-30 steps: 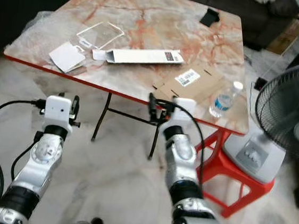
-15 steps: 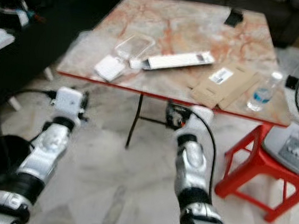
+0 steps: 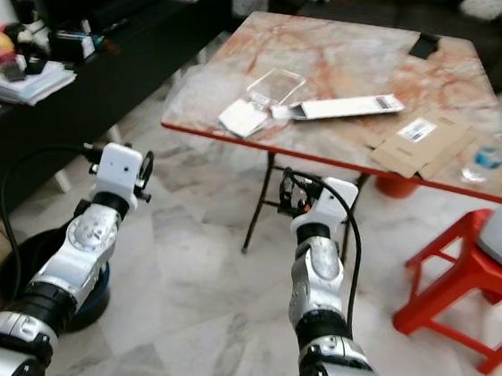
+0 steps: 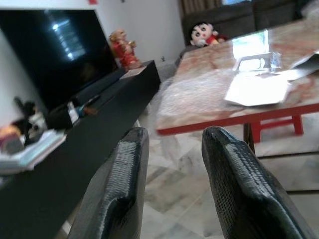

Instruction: Picking trash to rubbish bin

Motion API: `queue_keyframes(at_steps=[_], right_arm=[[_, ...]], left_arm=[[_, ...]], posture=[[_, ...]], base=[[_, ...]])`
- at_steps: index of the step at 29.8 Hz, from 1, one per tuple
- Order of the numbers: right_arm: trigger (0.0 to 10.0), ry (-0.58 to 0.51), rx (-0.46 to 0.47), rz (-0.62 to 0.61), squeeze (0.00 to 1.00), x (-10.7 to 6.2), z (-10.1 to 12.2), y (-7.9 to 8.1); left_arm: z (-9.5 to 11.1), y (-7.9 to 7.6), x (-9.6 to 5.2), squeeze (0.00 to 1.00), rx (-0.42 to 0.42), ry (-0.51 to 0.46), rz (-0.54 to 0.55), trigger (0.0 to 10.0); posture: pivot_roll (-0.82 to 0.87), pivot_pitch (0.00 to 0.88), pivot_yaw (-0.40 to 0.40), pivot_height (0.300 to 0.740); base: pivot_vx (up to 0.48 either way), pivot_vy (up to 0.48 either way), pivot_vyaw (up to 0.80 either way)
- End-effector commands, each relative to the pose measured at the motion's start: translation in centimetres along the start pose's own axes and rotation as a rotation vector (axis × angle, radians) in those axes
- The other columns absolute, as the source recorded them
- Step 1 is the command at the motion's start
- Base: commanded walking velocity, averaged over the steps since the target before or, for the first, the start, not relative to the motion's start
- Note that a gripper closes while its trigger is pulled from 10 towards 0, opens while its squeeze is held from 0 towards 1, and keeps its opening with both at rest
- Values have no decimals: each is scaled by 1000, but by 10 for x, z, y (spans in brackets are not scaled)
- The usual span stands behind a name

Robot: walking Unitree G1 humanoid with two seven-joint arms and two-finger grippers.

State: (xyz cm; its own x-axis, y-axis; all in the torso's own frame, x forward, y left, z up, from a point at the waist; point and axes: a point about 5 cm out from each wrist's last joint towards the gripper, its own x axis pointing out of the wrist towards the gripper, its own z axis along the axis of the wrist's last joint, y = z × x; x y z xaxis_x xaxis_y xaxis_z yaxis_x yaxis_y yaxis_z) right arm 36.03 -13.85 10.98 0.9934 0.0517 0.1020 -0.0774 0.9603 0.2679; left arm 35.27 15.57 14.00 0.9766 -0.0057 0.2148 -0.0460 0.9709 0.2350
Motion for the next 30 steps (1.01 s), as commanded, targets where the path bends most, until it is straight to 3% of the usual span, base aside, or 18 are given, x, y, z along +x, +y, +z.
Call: queue_keyframes(at_steps=[1,8,16,30], right_arm=[[10000,-3,-5,45,0,4,2,13],[10000,-13,-15,87,0,10,7,24],[10000,-28,-40,137,0,11,10,34],[10000,-13,-14,155,0,10,6,39]], left_arm=[[-4,8,-2,0,-45,20,50,10000],[-4,10,-6,0,-61,14,87,10000],[-4,11,-7,0,-51,15,90,10000],[-3,12,-8,0,-36,10,89,10000]], posture=[[75,50,16,740],[82,60,-3,740],[96,64,-13,740],[95,65,-9,740]], base=[[0,0,0],[93,0,0],[406,247,59],[418,0,106]])
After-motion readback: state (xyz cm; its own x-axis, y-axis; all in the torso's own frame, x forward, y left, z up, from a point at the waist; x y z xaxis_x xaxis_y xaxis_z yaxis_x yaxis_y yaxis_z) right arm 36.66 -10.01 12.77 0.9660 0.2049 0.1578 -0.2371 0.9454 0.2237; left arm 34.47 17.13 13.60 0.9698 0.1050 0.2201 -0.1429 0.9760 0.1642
